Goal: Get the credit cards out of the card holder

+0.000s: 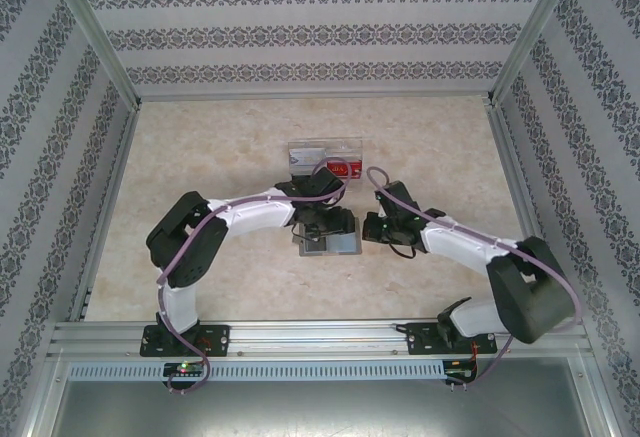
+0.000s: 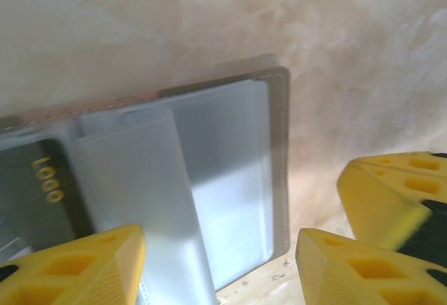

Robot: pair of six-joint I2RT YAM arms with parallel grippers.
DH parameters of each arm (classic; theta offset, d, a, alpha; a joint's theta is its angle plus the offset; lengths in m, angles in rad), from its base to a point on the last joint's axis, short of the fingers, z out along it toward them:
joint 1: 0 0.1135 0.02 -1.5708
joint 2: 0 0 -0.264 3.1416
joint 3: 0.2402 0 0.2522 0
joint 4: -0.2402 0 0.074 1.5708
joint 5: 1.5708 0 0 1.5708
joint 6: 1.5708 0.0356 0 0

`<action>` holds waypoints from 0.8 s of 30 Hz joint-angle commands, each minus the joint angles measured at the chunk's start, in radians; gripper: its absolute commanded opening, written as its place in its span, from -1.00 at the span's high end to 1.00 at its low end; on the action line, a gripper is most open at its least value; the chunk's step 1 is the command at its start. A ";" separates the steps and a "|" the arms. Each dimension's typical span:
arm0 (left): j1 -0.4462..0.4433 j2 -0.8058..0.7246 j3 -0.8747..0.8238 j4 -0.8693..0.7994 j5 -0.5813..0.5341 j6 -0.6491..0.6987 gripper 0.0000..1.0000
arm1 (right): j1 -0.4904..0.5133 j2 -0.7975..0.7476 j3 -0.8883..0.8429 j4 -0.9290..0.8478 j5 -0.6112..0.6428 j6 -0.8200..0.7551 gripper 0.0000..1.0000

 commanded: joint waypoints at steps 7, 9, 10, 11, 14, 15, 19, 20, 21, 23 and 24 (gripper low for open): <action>-0.054 0.081 0.119 0.051 0.058 -0.015 -0.19 | -0.044 -0.122 -0.054 -0.063 0.044 0.003 1.00; -0.061 0.078 0.146 0.028 0.057 -0.008 -0.19 | -0.048 -0.129 -0.060 -0.064 0.043 0.004 1.00; -0.062 0.072 0.158 0.019 0.053 -0.006 -0.19 | -0.051 -0.131 -0.062 -0.064 0.042 0.004 1.00; -0.063 0.062 0.166 0.011 0.050 -0.004 -0.19 | -0.052 -0.133 -0.062 -0.064 0.041 0.006 1.00; -0.062 0.023 0.193 -0.025 0.025 0.011 -0.20 | -0.055 -0.133 -0.062 -0.058 0.035 0.005 1.00; -0.062 0.010 0.204 -0.044 0.017 0.015 -0.19 | -0.056 -0.132 -0.061 -0.058 0.033 0.006 1.00; -0.058 -0.046 0.209 -0.103 -0.038 0.035 -0.20 | -0.056 -0.128 -0.050 -0.050 0.011 0.006 0.95; -0.055 -0.061 0.202 -0.116 -0.056 0.038 -0.20 | -0.055 -0.128 -0.047 -0.049 0.003 0.006 0.94; -0.050 -0.077 0.188 -0.126 -0.074 0.044 -0.20 | -0.056 -0.129 -0.043 -0.049 -0.005 0.006 0.93; -0.034 -0.110 0.147 -0.137 -0.104 0.049 -0.19 | -0.055 -0.133 -0.035 -0.041 -0.028 0.007 0.92; -0.023 -0.127 0.122 -0.137 -0.114 0.051 -0.18 | -0.051 -0.135 -0.030 -0.041 -0.038 0.009 0.91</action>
